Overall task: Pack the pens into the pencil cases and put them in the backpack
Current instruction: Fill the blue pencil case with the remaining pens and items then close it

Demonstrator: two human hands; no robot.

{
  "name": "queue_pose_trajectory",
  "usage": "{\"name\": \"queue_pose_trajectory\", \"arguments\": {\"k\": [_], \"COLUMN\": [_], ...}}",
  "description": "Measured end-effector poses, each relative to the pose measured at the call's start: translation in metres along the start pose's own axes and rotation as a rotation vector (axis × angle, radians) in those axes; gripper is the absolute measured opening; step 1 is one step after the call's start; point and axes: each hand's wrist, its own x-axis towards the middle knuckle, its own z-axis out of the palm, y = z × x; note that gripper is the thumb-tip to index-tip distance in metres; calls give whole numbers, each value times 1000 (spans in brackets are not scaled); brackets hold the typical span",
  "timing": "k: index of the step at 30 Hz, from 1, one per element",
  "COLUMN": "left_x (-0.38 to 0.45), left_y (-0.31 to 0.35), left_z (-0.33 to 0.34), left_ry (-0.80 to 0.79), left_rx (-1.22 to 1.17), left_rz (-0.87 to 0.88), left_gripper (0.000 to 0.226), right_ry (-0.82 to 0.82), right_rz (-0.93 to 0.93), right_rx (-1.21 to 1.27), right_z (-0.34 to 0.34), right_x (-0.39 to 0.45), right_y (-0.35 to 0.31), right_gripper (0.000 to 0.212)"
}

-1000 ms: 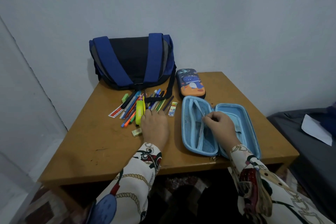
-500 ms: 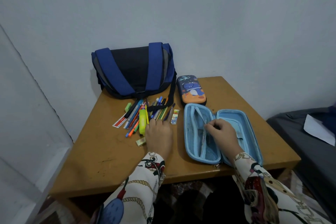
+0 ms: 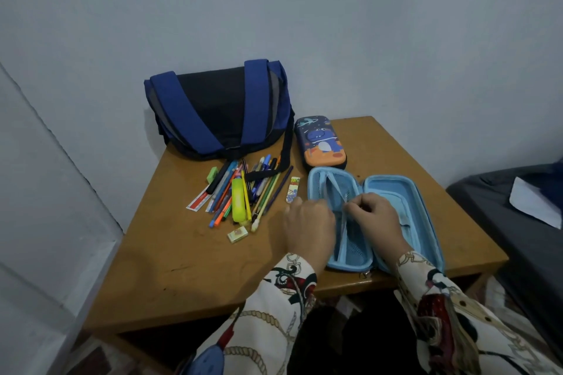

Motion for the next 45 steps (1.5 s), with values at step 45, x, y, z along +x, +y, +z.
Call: {"name": "queue_pose_trajectory", "arguments": {"k": [45], "left_x": [46], "left_y": [-61], "left_z": [-9], "left_ry": [-59], "left_rx": [117], "left_rz": [-200], "left_gripper": [21], "right_ry": [1], "right_rz": [6], "right_rx": [22], "right_z": [3], "right_x": [4], "right_y": [8], "right_gripper": [26]}}
